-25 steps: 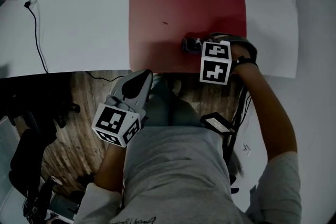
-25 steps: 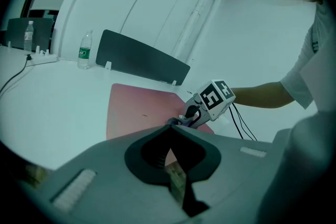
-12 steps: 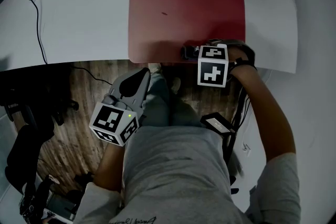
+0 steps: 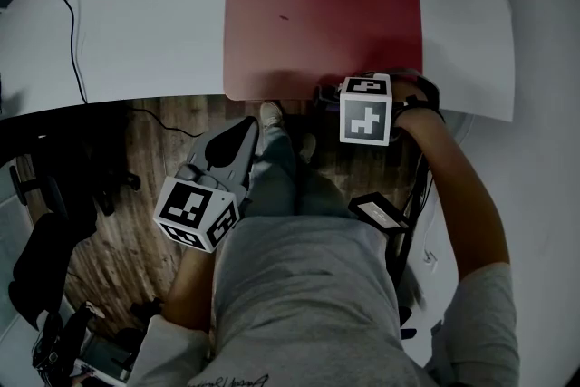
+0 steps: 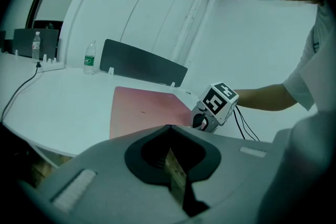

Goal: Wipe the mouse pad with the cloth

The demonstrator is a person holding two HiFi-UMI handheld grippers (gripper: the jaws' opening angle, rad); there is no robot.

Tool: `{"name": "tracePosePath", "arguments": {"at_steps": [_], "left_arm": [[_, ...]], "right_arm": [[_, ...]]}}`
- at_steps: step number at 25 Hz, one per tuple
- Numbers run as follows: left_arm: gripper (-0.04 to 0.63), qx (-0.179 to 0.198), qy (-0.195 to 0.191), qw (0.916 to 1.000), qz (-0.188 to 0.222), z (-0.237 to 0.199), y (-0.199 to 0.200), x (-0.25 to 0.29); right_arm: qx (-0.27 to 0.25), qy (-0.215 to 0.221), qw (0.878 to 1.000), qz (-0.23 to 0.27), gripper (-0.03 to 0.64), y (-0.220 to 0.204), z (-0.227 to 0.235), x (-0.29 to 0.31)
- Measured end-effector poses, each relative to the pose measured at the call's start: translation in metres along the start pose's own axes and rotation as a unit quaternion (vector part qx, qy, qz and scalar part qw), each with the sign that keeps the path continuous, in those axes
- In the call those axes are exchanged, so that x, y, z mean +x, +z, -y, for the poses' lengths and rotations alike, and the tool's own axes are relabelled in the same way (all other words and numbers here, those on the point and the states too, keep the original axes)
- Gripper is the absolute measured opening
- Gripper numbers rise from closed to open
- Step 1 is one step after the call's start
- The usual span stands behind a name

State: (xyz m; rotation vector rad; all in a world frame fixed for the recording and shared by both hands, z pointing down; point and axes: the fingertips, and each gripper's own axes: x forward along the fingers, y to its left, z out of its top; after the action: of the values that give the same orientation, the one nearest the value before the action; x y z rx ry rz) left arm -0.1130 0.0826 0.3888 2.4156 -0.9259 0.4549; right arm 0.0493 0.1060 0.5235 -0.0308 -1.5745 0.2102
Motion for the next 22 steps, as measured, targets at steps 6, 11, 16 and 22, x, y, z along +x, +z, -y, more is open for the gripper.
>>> {"name": "tracePosePath", "arguments": {"at_steps": [6, 11, 16, 22], "left_arm": [[0.020, 0.018, 0.022, 0.9996, 0.007, 0.004, 0.013, -0.017], [0.020, 0.040, 0.033, 0.9985, 0.018, 0.005, 0.029, -0.032], [0.019, 0.039, 0.044, 0.9978, 0.031, -0.010, 0.045, -0.042], [0.018, 0.044, 0.034, 0.9981, 0.029, -0.040, 0.067, -0.034]], "right_arm": [[0.009, -0.025, 1.000, 0.011, 0.091, -0.002, 0.003, -0.027], [0.001, -0.053, 0.998, 0.020, 0.091, 0.004, 0.008, -0.048], [0.003, -0.069, 0.997, 0.044, 0.091, 0.020, 0.021, -0.063], [0.024, -0.110, 0.992, 0.054, 0.091, 0.038, 0.069, -0.086]]}}
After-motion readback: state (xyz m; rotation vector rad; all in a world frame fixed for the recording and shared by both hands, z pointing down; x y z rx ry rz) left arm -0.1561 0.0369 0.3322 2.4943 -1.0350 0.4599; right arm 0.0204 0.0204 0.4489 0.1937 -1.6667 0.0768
